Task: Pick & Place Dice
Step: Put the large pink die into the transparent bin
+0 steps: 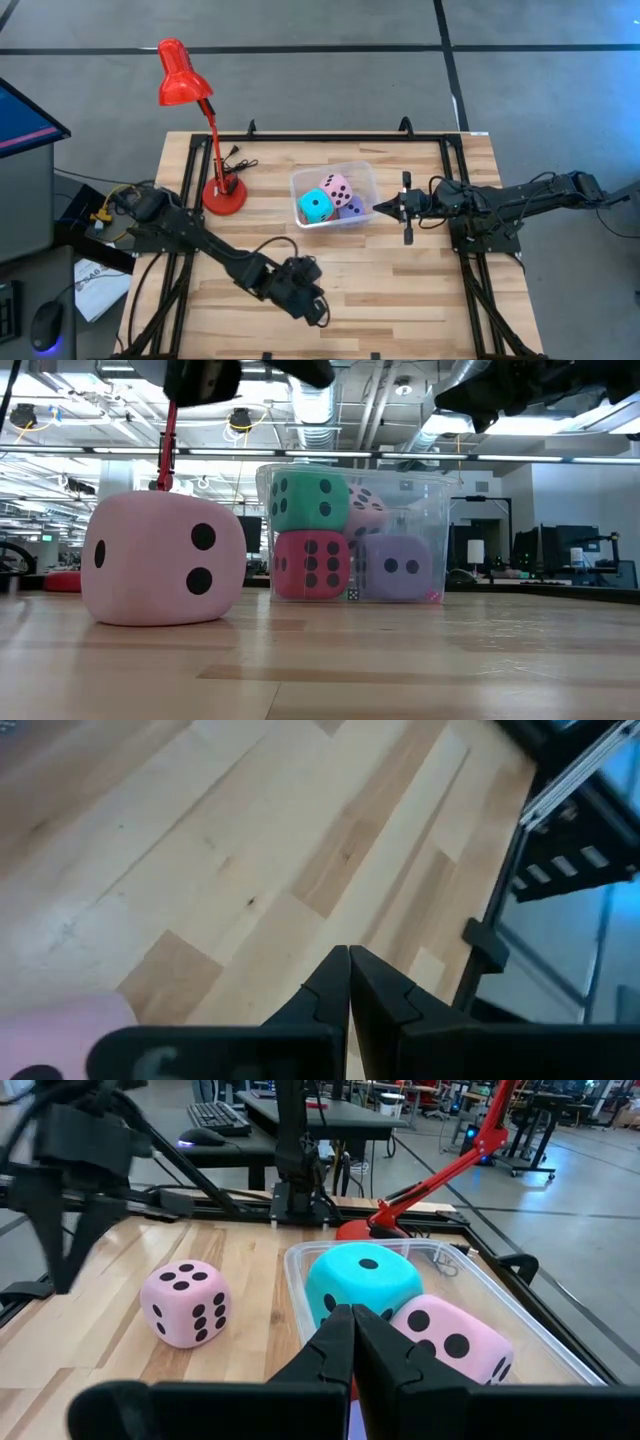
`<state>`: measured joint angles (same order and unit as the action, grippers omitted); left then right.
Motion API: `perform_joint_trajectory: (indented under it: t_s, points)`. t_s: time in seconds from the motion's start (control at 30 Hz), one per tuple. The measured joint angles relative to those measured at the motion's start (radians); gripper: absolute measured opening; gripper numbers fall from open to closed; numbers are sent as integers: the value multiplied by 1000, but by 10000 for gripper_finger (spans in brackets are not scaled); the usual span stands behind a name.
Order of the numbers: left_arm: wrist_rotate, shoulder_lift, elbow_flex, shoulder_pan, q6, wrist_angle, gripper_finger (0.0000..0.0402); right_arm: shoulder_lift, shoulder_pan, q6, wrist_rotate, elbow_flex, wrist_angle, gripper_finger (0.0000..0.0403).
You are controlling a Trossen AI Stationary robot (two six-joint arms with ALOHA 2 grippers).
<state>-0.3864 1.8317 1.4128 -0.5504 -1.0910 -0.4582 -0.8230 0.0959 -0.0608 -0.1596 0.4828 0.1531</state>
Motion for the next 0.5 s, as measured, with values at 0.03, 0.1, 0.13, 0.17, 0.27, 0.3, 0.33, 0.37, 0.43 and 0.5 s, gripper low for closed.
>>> perform_joint_trajectory:
  t_s: [0.03,0.1,0.13,0.17,0.27,0.3,0.33,0.37,0.43,0.5]
  points:
    - [8,20,40,5,0,-41,0,0,0,0,0,0,-1,0]
    - [22,47,110,6,-21,-168,0,0,0,0,0,0,-3,0]
    - [27,59,145,6,-46,-244,0,0,0,0,0,0,-3,0]
    - [36,71,178,6,-72,-306,0,0,0,0,0,0,-5,0]
    - [93,97,249,6,-163,-526,0,0,0,0,0,0,-7,0]
    - [128,104,264,6,-198,-580,0,0,0,0,0,0,-7,0]
    - [156,108,271,7,-228,-628,0,0,0,0,0,0,-7,0]
    - [192,109,272,9,-258,-688,0,0,0,0,0,0,-4,0]
    - [253,113,271,17,-286,-782,0,0,0,0,0,0,-4,0]
    - [280,116,269,20,-274,-839,0,0,0,0,0,0,-4,0]
